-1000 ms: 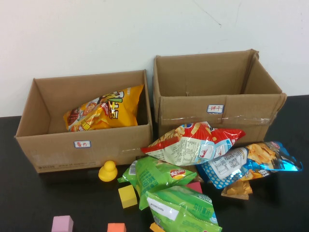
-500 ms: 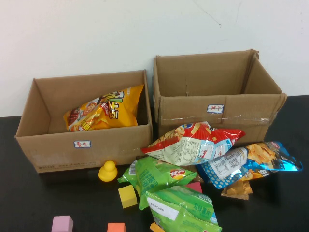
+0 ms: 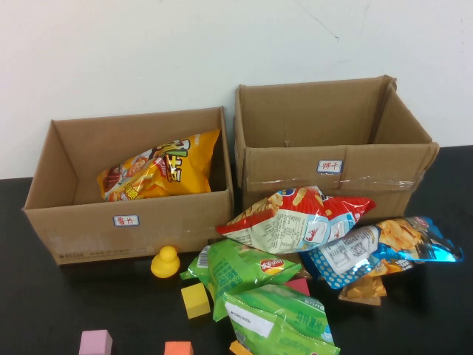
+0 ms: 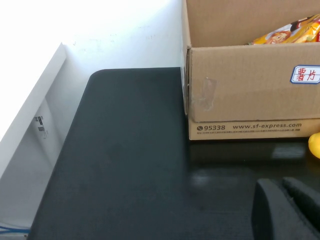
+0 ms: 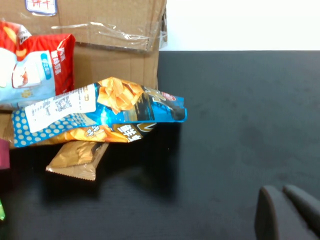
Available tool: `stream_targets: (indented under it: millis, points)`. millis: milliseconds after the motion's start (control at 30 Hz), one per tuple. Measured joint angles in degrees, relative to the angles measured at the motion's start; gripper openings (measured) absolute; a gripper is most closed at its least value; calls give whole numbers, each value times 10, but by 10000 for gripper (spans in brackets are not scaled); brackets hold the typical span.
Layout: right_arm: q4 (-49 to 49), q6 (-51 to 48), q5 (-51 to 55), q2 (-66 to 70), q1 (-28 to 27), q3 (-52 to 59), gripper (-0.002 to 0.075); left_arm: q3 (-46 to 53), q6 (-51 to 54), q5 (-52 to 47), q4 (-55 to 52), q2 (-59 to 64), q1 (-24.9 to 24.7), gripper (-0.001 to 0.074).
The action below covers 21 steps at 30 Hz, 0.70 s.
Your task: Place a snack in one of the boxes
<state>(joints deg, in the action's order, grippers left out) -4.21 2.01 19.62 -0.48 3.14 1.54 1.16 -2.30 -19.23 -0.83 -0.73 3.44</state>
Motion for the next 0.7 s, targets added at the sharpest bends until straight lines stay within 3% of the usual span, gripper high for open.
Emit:
stream_targets:
  millis: [533, 700]
  points:
    - [2, 0, 0, 0, 0, 0, -1, 0, 0, 0, 0, 0, 0, -3]
    - [62, 0, 0, 0, 0, 0, -1, 0, 0, 0, 0, 0, 0, -3]
